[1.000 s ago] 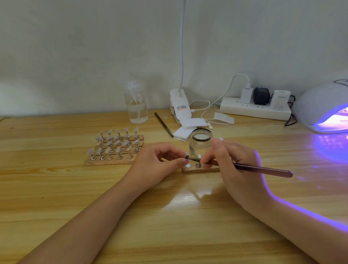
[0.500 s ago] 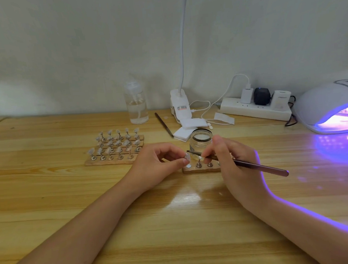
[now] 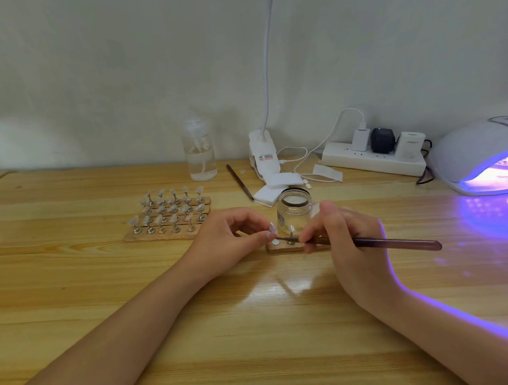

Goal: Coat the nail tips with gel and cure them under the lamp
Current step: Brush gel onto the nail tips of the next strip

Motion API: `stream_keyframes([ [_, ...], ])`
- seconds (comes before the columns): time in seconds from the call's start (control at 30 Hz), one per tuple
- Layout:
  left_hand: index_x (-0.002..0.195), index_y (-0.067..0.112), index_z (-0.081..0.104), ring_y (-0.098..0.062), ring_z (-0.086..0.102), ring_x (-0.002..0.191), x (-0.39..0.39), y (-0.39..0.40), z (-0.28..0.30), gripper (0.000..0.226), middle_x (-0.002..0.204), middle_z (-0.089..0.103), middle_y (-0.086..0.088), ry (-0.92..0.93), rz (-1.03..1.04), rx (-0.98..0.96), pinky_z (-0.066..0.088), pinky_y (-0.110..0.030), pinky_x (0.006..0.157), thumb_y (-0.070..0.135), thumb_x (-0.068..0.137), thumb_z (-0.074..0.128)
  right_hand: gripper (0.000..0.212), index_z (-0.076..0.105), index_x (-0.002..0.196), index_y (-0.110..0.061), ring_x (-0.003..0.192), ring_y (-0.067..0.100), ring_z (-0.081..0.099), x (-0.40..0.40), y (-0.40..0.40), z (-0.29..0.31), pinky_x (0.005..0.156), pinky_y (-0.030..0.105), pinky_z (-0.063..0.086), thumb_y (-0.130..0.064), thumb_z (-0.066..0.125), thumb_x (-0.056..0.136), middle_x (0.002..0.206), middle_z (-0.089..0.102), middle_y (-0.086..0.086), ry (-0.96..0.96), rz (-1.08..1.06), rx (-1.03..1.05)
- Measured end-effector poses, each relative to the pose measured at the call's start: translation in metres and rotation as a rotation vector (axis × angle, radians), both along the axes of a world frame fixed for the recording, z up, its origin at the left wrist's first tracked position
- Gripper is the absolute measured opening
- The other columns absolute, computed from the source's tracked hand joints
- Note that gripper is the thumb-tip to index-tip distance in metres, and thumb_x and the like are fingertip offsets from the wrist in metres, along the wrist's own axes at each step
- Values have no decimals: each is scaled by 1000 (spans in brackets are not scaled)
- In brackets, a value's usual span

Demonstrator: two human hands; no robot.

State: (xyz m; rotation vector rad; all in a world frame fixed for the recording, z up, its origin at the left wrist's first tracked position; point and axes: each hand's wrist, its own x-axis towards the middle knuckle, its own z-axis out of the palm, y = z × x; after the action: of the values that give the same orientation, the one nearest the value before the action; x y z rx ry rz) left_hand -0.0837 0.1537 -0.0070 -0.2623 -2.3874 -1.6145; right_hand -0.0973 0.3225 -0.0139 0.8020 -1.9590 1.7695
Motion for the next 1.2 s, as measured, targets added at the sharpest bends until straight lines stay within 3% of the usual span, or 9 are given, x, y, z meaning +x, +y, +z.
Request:
stream_keyframes([
  [0.07, 68, 23, 67, 8, 58, 62, 0, 0, 0, 20, 61, 66, 18, -2, 0, 0, 40, -4, 56, 6, 73, 73, 43, 62, 57, -23, 59, 9, 60, -1, 0, 1, 68, 23, 46, -44, 38, 85, 55, 62, -4, -27, -23, -15],
  [0.17, 67, 24, 67, 8, 57, 62, 0, 0, 0, 19, 62, 66, 17, 1, -5, 0, 40, -5, 56, 7, 72, 74, 37, 61, 60, -26, 64, 6, 60, -3, -2, 3, 65, 14, 43, -41, 42, 87, 60, 63, -7, -21, -42, 26],
  [0.33, 66, 26, 67, 8, 57, 62, 0, 0, 0, 20, 63, 67, 16, 2, -3, 5, 41, -5, 56, 8, 72, 74, 35, 63, 60, -24, 63, 9, 61, -4, -3, 1, 73, 28, 46, -29, 45, 89, 60, 65, -6, -38, -57, 63],
  [0.57, 67, 23, 67, 8, 57, 61, -2, 0, -1, 21, 60, 66, 17, -7, -8, 20, 41, -5, 56, 4, 72, 73, 41, 63, 57, -16, 55, 5, 60, 0, -1, 2, 61, 13, 44, -31, 46, 90, 57, 63, 2, -49, 33, 31],
  [0.83, 66, 24, 67, 8, 57, 62, -1, 0, 0, 20, 61, 66, 18, 5, -5, 9, 39, -4, 56, 7, 72, 74, 43, 63, 57, -21, 57, 9, 60, 0, 0, 2, 63, 21, 49, -45, 40, 84, 55, 63, 0, -83, 4, -53],
  [1.2, 67, 23, 67, 6, 58, 63, -2, 0, -1, 16, 63, 67, 15, 1, -10, 19, 40, -5, 56, 9, 72, 74, 38, 64, 59, -24, 61, 12, 62, -3, -3, 1, 67, 28, 49, -31, 42, 89, 58, 65, -2, -86, -18, 13],
])
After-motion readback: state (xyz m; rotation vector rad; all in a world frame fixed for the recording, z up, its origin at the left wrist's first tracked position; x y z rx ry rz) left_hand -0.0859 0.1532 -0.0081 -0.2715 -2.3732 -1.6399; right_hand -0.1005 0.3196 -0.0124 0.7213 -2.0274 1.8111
